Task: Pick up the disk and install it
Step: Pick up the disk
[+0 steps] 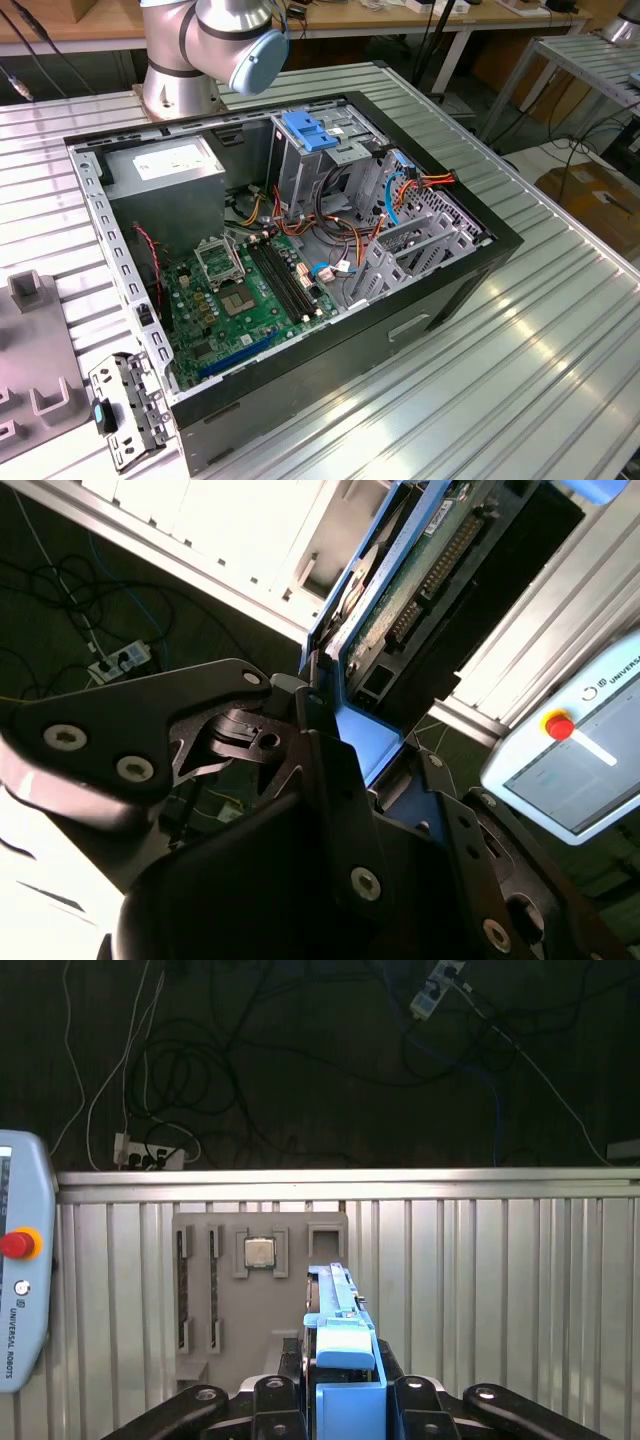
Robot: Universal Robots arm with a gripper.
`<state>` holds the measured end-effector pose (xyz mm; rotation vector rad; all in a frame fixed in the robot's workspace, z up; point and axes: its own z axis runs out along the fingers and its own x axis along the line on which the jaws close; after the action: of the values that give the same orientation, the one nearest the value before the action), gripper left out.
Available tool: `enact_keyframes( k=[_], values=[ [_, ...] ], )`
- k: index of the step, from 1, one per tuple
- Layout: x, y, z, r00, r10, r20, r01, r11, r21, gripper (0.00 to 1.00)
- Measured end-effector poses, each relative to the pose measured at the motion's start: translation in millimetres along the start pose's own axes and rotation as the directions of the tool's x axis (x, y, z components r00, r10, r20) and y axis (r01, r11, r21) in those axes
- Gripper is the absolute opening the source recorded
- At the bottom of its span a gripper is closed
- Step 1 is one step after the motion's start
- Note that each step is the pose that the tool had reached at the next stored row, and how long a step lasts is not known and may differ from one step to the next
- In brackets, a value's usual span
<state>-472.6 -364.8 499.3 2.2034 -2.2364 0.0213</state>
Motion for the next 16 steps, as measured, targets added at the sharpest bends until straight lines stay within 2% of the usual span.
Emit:
enact_keyframes(
  k=[7, 8, 16],
  values=[
    [-0.1, -8.1, 0.1, 1.0, 0.0, 0.0, 0.0, 1.0, 0.0001, 0.37],
    [-0.2, -11.0, 0.1, 1.0, 0.0, 0.0, 0.0, 1.0, 0.0, 0.37],
    [-0.4, -23.4, 0.2, 1.0, 0.0, 0.0, 0.0, 1.0, 0.0, 0.37]
  ],
)
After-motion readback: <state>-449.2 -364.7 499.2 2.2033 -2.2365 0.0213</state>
